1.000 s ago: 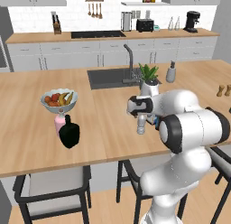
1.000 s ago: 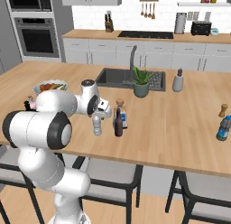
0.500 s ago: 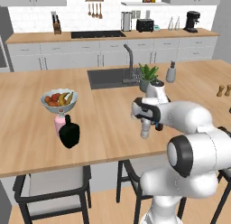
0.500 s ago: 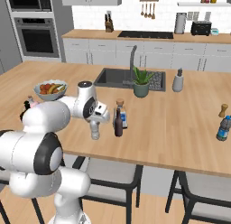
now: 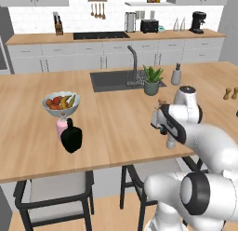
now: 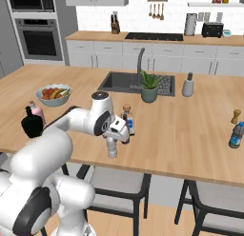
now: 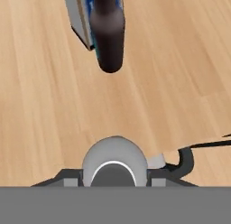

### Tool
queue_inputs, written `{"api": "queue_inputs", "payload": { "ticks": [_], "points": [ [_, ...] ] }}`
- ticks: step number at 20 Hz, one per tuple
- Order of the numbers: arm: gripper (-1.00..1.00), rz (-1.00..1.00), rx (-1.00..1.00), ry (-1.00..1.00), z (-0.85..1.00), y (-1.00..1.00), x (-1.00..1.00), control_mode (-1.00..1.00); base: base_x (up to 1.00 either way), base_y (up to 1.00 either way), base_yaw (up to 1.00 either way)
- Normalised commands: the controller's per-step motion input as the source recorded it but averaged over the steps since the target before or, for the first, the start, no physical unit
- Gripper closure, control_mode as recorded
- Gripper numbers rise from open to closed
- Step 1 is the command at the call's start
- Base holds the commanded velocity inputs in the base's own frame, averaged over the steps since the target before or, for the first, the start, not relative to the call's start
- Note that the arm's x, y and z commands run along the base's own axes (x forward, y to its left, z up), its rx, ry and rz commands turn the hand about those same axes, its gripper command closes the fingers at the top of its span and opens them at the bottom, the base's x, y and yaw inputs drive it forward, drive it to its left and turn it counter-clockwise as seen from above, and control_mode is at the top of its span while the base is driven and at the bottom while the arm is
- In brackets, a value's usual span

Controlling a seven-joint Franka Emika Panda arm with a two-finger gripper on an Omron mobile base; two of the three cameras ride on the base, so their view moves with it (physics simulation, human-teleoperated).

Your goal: Move the plastic bottles in the middle to the plastics group, and the glass bottles in the middle to the glass group.

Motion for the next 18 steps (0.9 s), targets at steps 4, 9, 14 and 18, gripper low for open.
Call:
{"api": "queue_inputs", "payload": {
  "ticks": [4, 9, 14, 18],
  "points": [
    [1.00, -0.09, 0.00, 0.02, 0.05, -1.00, -0.27, -1.00, 0.00, 0.00, 0.00],
    [1.00, -0.04, 0.01, 0.01, 0.09, -1.00, -0.06, -1.00, 0.00, 0.00, 0.00],
    [1.00, -0.07, 0.06, 0.00, 0.16, -0.99, 0.01, -1.00, 0.00, 0.00, 0.00],
    [1.00, -0.27, 0.00, 0.01, 0.18, -0.82, 0.20, -1.00, 0.00, 0.00, 0.00]
  ]
}}
